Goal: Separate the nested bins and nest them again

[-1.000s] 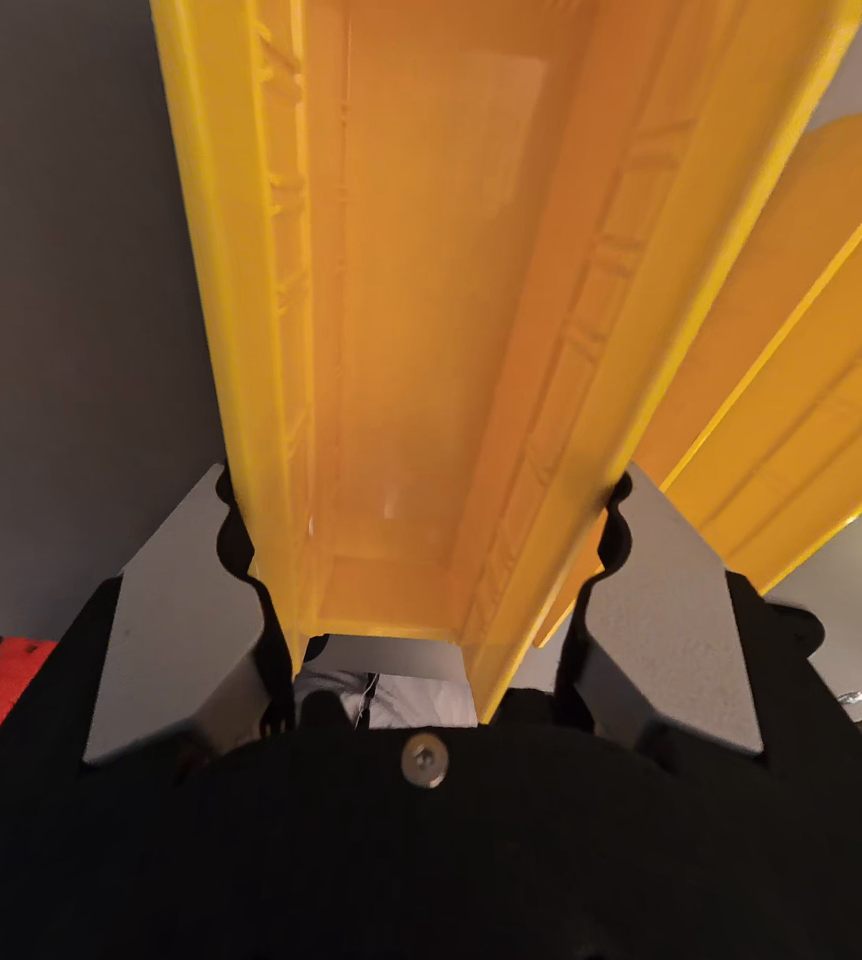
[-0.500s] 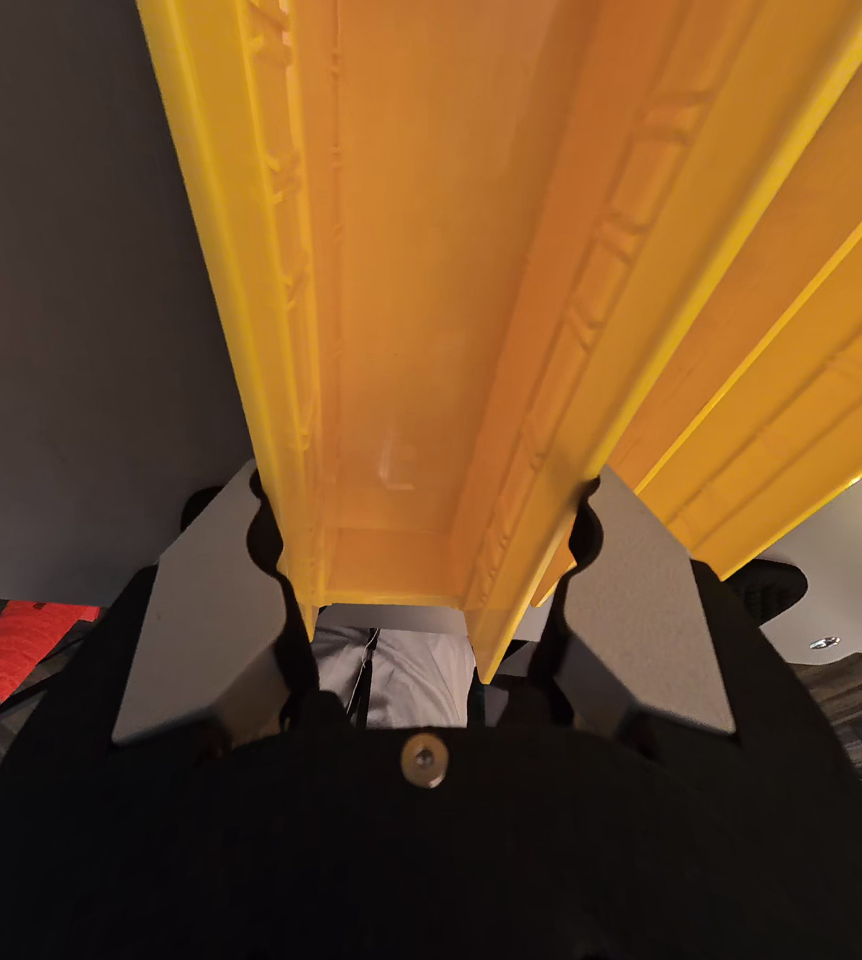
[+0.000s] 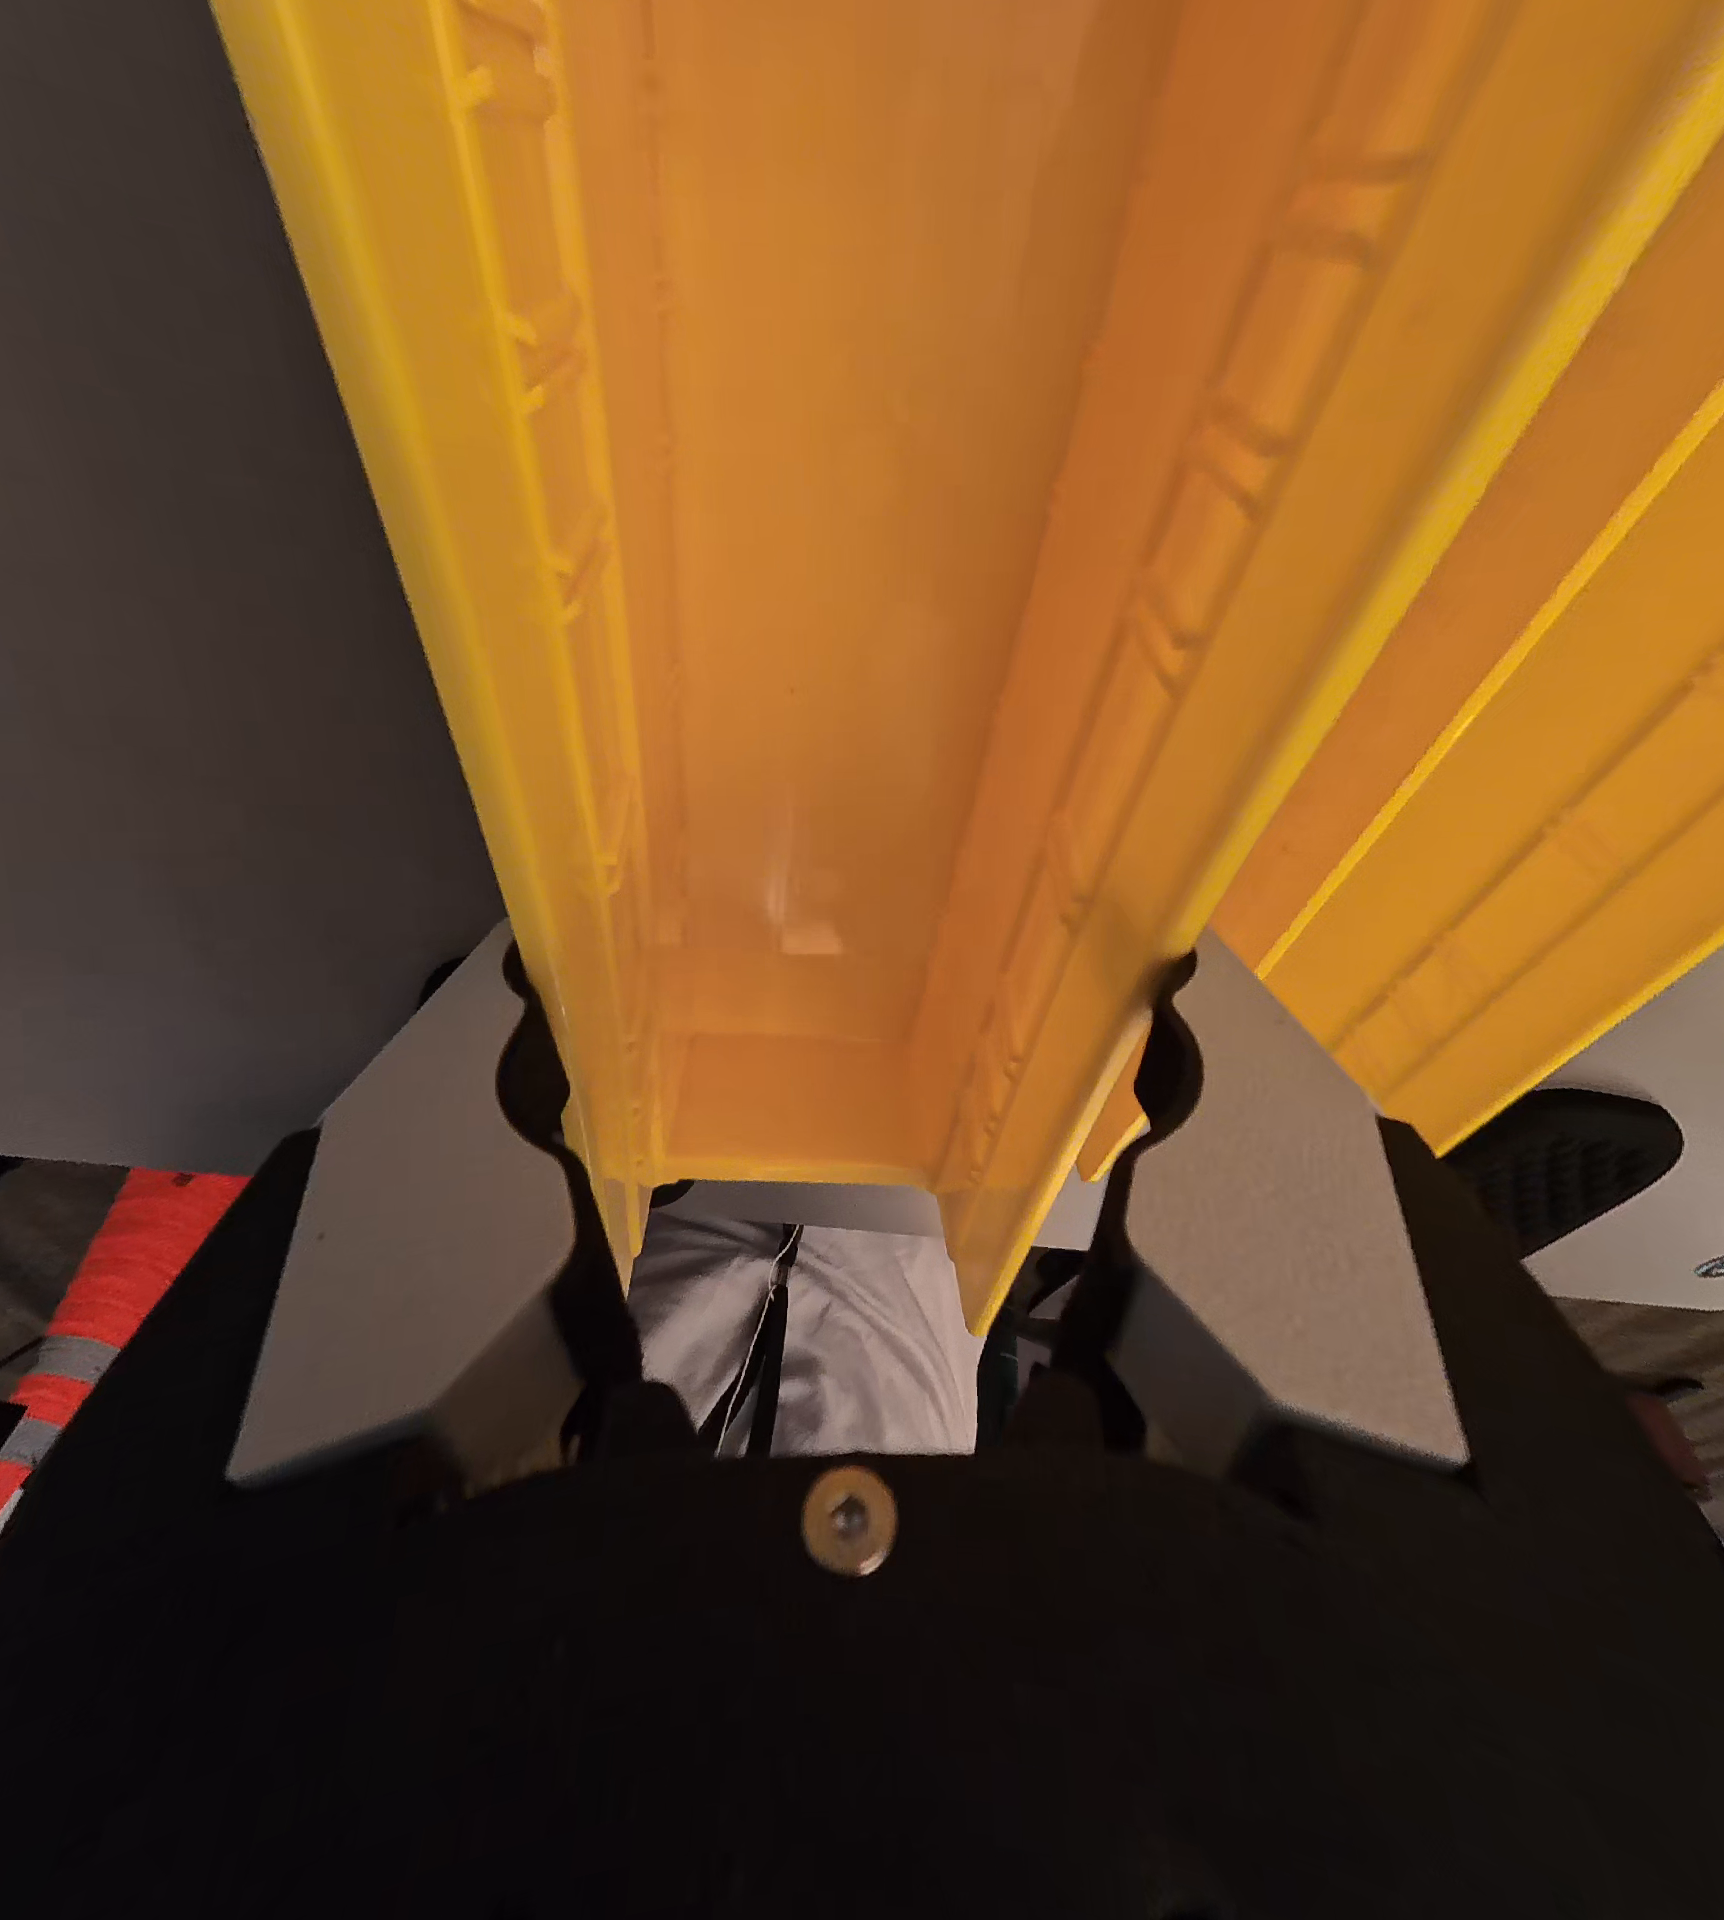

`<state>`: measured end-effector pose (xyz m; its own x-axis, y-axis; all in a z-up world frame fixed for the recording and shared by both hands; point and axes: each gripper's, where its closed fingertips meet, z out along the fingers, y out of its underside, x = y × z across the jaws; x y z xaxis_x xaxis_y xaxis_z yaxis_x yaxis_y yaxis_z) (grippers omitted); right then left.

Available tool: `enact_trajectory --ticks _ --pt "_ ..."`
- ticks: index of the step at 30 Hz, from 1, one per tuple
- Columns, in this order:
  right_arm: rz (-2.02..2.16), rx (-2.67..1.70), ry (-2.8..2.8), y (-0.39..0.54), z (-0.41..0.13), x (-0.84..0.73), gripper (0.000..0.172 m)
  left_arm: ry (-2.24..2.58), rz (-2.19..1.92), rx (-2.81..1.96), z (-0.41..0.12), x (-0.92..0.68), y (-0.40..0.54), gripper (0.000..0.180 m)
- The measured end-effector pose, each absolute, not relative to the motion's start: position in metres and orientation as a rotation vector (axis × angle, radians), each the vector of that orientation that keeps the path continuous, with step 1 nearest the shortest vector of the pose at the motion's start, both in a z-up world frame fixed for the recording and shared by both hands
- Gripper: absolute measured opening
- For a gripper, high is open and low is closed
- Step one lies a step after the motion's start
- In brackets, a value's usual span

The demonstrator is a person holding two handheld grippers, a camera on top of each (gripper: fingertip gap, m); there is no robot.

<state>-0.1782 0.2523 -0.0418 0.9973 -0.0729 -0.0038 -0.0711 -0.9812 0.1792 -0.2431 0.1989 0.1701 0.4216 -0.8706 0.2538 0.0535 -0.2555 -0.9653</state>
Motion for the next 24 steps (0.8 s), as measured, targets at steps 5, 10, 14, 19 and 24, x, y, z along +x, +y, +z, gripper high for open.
enact_trajectory --ticks 5,10,14,19,24 --pt "0.006 2.958 -0.113 0.252 -0.032 -0.179 0.116 0.741 -1.047 -1.578 0.170 -0.243 0.199 0.074" --pt "0.009 2.992 -0.103 0.256 -0.004 -0.179 0.116 0.729 -1.066 -1.556 0.175 -0.244 0.197 0.075" --pt "-0.034 3.002 -0.098 0.252 0.023 -0.171 0.116 0.683 -1.142 -1.367 0.210 -0.257 0.183 0.068" --pt "-0.147 3.024 -0.141 0.244 0.053 -0.142 0.116 0.524 -1.264 -1.115 0.251 -0.298 0.162 0.067" --pt "-0.121 3.061 -0.271 0.230 0.081 -0.073 0.116 0.473 -1.301 -1.137 0.247 -0.304 0.173 0.069"
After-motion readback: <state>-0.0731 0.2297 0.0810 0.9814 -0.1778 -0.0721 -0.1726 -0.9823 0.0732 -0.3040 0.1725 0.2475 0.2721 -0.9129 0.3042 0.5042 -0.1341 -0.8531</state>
